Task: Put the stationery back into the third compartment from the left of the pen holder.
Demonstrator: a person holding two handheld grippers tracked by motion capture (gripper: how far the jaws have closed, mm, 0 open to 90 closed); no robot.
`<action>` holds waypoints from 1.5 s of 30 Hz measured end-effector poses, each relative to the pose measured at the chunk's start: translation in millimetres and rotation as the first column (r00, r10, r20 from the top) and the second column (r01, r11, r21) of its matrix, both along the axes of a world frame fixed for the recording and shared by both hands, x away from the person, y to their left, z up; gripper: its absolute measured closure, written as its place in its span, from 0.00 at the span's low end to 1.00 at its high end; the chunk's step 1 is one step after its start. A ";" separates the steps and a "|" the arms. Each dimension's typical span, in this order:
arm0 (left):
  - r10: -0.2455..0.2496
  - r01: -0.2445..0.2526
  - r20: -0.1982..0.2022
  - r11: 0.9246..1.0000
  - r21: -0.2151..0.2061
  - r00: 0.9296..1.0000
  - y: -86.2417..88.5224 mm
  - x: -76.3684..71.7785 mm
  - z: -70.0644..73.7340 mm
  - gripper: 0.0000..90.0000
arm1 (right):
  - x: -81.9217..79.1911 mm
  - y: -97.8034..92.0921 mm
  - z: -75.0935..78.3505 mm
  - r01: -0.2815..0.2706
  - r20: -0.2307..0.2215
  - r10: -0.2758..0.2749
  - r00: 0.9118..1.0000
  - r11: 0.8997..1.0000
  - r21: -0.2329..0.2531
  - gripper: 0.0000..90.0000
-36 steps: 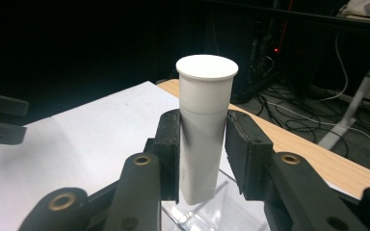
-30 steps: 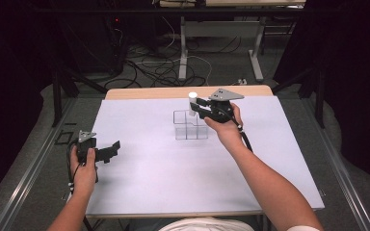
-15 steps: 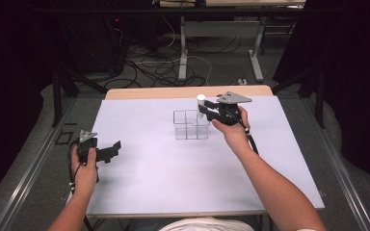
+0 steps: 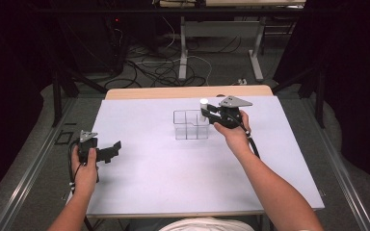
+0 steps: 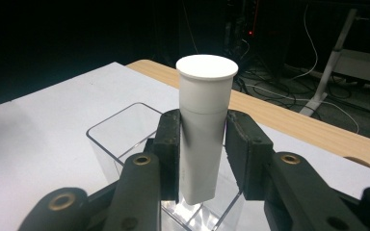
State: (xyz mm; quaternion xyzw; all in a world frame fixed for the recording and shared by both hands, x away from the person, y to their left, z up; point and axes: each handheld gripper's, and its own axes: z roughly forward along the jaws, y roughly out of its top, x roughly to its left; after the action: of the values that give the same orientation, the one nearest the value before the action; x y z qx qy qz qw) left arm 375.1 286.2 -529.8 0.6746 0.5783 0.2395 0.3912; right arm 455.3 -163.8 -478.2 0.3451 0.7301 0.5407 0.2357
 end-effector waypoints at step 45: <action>-0.005 0.005 0.003 1.000 0.001 1.000 -0.9 0.7 -0.9 0.02 | -3.2 -2.7 -23.3 0.004 -0.067 -0.003 0.998 1.000 0.012 0.53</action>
State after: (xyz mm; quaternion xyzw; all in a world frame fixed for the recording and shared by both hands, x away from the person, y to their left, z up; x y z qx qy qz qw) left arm 375.8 285.3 -530.7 0.6758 0.5759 0.2398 0.3925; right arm 452.0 -166.5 -501.4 0.3658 0.7334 0.5330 0.2101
